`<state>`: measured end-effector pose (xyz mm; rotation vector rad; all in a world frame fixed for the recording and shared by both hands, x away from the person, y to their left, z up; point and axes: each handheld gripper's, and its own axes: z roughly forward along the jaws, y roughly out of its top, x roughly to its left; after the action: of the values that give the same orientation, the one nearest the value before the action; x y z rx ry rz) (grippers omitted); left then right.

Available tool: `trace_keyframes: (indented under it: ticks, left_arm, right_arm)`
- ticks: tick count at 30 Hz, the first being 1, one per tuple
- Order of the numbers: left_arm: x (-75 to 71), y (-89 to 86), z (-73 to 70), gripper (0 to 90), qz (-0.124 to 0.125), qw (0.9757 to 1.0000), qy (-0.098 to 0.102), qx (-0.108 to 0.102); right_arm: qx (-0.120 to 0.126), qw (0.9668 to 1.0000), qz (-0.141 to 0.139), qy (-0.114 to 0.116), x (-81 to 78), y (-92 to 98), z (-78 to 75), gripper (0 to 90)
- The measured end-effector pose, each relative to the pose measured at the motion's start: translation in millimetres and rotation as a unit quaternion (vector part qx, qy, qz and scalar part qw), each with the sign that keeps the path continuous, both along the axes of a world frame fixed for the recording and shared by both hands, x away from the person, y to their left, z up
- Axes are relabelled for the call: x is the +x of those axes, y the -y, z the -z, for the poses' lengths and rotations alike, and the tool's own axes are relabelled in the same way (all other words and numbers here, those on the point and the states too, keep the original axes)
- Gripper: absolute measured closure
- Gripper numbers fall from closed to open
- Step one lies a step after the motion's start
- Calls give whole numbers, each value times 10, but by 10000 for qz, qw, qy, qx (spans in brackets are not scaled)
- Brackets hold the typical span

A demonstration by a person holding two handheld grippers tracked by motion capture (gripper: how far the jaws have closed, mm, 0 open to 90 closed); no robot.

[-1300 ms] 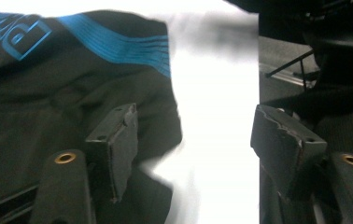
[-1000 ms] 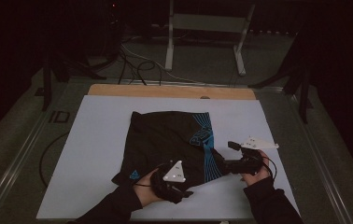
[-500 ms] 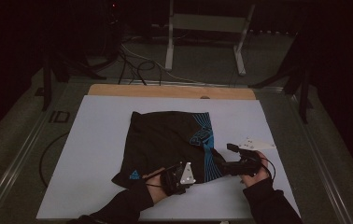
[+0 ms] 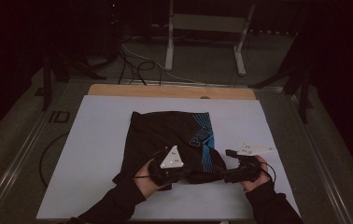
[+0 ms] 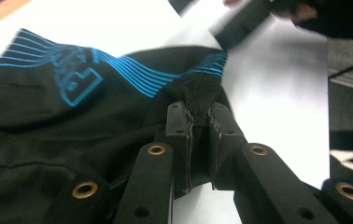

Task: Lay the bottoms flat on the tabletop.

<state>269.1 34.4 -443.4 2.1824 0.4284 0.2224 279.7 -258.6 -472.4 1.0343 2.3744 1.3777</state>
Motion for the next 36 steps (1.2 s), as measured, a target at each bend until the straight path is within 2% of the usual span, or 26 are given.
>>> trace_keyframes:
  ticks: [2, 4, 6, 7, 8, 9, 11, 12, 14, 17, 22, 26, 28, 33, 34, 36]
  left_arm:
    - [15, -20, -30, 817, -70, 10000, 21, -37]
    - [25, -34, -51, 818, -118, 9999, 38, -94]
    - [32, -40, -65, 818, -133, 9998, 27, -119]
    - [31, -43, -70, 818, -143, 9998, 39, -127]
    - [32, -47, -74, 818, -145, 9998, 28, -128]
    - [32, -53, -77, 818, -141, 9998, 33, -119]
    - [30, -67, -79, 818, -169, 9997, 30, -151]
    - [31, -77, -79, 818, -167, 9997, 28, -146]
    - [32, -105, -75, 818, -182, 9997, 24, -142]
    - [21, -155, -56, 818, -113, 9997, -28, -233]
    - [-54, -228, -13, 817, -22, 9998, -75, -178]
    - [-128, -272, 30, 817, 61, 9998, -146, -146]
    - [-154, -287, 52, 816, 124, 9997, -185, -135]
    - [-193, -273, 191, 813, 258, 9989, -402, 0]
    - [-198, -268, 227, 813, 281, 9986, -445, 35]
    - [-206, -266, 291, 807, 317, 9980, -532, 110]
  right_arm:
    - [107, 9998, -156, -35, -36, -24, 9, 91]
    - [30, 9997, -230, -61, -70, -57, 27, 91]
    - [-202, 9995, -209, -88, -96, -96, 67, 95]
    - [-269, 9993, -213, -132, -112, -119, 92, 134]
    - [-494, 9987, -110, -107, -130, -143, 110, 182]
    - [-736, 9973, -74, 16, -147, -150, 129, 225]
    - [-1083, 9940, 48, 175, -178, -152, 137, 477]
    - [-1195, 9923, 117, 316, -189, -138, 128, 551]
    - [-1034, 9941, 149, 276, -186, -80, 83, 769]
    - [-972, 9944, 102, 392, -217, -35, 13, 873]
    - [-864, 9955, -43, 380, -327, -6, -88, 878]
    - [-921, 9950, -192, 330, -425, -10, -123, 878]
    - [-886, 9953, -222, 331, -457, -1, -124, 878]
    - [-889, 9956, -270, 146, -492, 5, -67, 876]
    - [-867, 9958, -278, 112, -488, 12, -51, 869]
    - [-814, 9962, -297, 93, -479, 25, -37, 788]
